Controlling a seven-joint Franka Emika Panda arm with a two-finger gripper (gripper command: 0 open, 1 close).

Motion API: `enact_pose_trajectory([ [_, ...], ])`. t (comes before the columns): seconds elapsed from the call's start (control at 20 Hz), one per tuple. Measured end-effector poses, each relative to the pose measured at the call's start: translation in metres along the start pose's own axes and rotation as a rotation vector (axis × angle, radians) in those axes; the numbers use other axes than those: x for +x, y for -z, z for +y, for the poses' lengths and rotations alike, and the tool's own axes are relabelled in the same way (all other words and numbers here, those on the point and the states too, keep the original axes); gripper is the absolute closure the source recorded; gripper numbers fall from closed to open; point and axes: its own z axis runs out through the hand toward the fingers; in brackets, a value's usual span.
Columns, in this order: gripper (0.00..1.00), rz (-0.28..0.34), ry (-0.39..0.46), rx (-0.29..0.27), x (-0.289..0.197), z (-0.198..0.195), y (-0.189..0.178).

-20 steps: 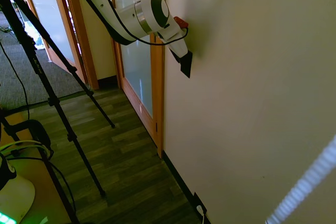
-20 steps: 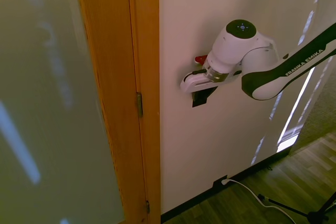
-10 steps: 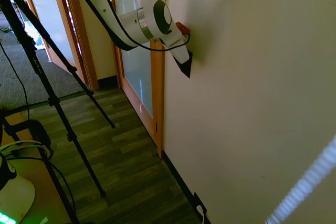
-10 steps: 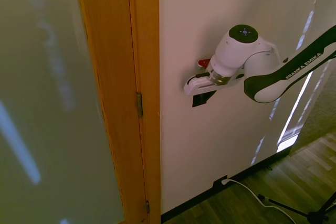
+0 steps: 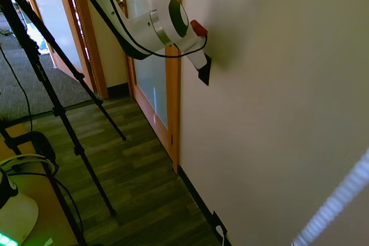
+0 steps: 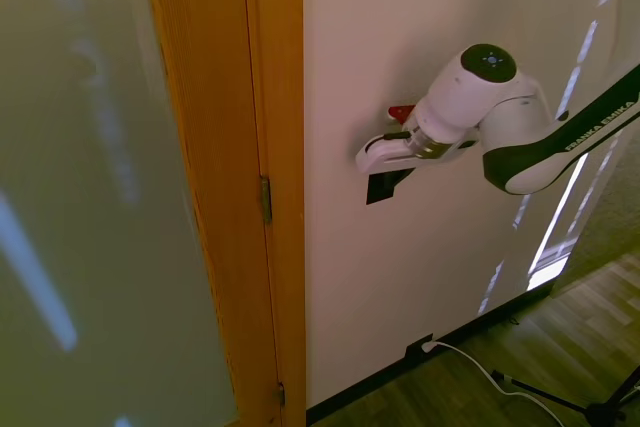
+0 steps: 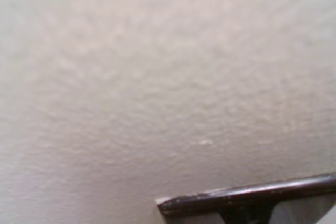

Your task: Turn on the light

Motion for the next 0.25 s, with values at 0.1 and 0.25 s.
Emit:
enact_pose_trajectory([
  [0.1, 0.00, 0.006, -0.004, 0.021, 0.003, -0.001, 0.010],
  [0.25, 0.00, 0.038, -0.007, 0.022, 0.027, 0.012, 0.025],
])
